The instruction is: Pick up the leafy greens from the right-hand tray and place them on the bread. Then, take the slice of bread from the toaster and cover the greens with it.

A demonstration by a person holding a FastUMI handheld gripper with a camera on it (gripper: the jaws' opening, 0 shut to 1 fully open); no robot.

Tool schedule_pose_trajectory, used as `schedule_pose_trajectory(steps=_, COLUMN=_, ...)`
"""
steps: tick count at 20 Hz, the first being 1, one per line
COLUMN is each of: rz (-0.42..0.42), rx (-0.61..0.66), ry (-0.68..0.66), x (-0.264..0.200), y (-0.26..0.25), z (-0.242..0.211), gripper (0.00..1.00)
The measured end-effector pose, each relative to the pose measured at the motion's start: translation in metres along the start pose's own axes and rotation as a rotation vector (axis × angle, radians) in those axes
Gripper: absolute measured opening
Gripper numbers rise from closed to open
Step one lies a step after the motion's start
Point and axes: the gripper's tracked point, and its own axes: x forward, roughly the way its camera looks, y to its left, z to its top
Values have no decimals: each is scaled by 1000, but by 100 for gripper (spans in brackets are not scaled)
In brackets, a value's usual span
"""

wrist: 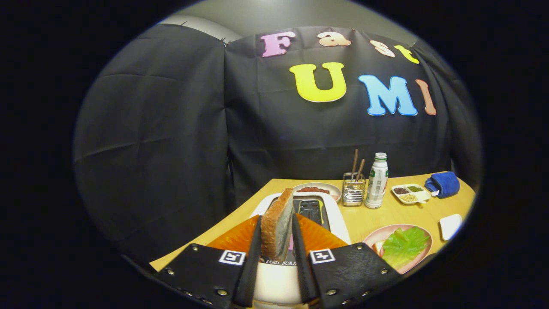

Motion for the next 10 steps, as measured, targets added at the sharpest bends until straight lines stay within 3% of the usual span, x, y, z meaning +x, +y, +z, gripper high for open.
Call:
schedule_pose_trajectory(steps=1, rz=11, rx=0, ry=1, x=3, y=7, z=-2, gripper=33)
schedule_pose_trajectory(steps=2, rz=-5, rx=-18, ry=-7, x=2, y=6, z=-1, gripper=20)
schedule_pose_trajectory(steps=6, rz=31, rx=-44, ry=-21, x=1, y=14, z=-3, gripper=8)
schedule_pose_trajectory(steps=10, rz=66, rx=6, ry=-19, x=1, y=12, z=2, gripper=8)
